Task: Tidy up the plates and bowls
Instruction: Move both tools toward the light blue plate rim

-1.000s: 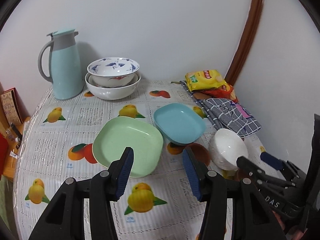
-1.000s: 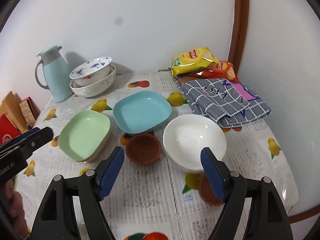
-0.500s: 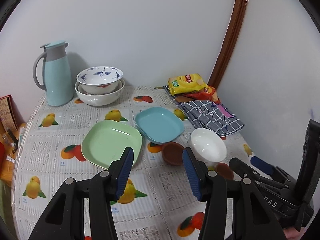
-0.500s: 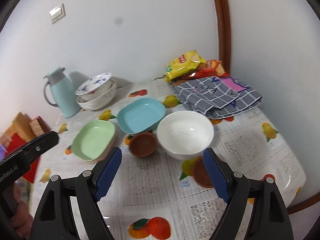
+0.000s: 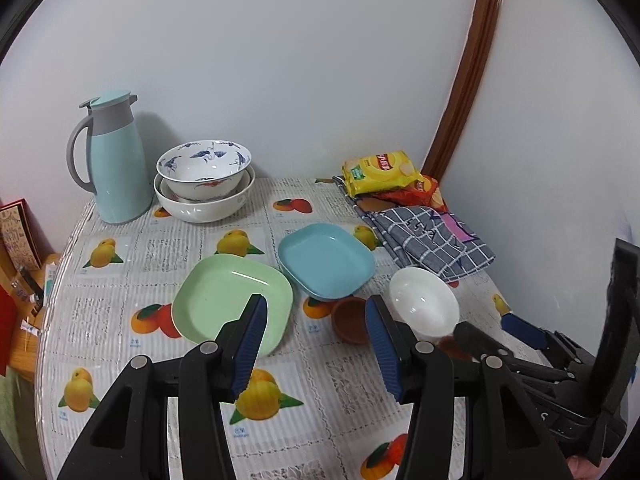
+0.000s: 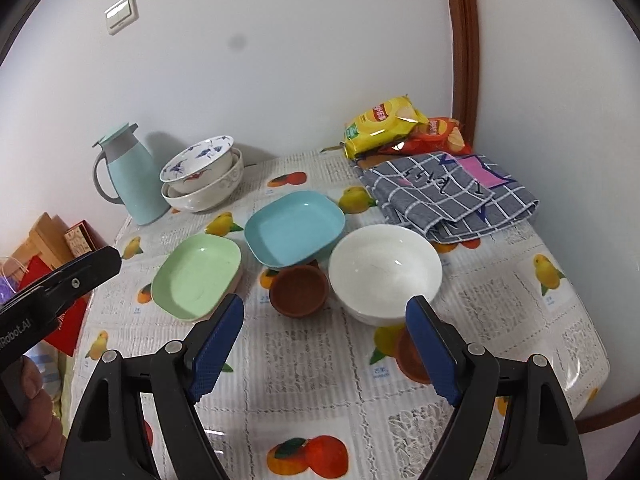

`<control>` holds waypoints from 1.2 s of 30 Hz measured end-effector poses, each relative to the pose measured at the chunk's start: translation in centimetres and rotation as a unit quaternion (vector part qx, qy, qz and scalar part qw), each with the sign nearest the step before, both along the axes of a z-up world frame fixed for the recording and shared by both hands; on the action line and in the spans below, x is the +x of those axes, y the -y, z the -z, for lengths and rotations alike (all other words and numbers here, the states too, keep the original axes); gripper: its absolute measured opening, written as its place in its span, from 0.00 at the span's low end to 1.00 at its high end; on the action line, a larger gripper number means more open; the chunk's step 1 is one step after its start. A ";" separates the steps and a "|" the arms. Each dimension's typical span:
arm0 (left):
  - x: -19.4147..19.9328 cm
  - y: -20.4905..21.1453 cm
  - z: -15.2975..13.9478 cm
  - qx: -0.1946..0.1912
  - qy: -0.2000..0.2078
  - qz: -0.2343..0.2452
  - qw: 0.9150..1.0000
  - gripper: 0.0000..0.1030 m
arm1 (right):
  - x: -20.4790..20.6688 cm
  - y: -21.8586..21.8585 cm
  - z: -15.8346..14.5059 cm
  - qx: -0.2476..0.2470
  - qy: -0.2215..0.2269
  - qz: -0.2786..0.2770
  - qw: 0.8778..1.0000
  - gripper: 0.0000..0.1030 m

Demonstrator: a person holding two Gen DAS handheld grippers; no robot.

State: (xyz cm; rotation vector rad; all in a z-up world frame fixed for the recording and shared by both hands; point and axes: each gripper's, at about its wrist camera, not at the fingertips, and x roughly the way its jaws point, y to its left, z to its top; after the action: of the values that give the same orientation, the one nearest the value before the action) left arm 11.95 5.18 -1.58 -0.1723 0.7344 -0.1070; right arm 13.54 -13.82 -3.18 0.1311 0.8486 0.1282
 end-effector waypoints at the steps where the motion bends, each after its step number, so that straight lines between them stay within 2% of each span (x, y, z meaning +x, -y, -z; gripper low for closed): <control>1: 0.3 -0.1 0.0 0.003 -0.002 -0.001 1.000 0.48 | 0.2 0.0 0.0 -0.001 0.002 0.003 1.000 0.80; 11: 4.8 -0.2 0.3 0.042 -0.014 -0.006 0.999 0.48 | 4.8 0.8 -0.5 0.001 0.009 0.010 1.000 0.80; 19: 9.8 -0.7 2.6 0.048 -0.048 -0.012 0.998 0.48 | 10.0 0.8 0.9 -0.014 0.001 0.005 1.000 0.80; 30: 15.9 -0.8 5.5 0.033 -0.087 -0.006 0.996 0.48 | 16.4 -0.4 3.7 -0.020 -0.014 -0.014 1.000 0.80; 36: 19.1 -0.5 7.8 0.018 -0.107 -0.001 0.994 0.48 | 19.1 -1.1 6.7 -0.023 -0.042 -0.023 0.999 0.73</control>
State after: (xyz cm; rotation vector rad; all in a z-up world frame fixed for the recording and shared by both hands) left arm 31.01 5.70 -9.43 -0.1511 0.9486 -0.0749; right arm 32.68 -12.75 -9.93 0.0747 0.9382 0.1476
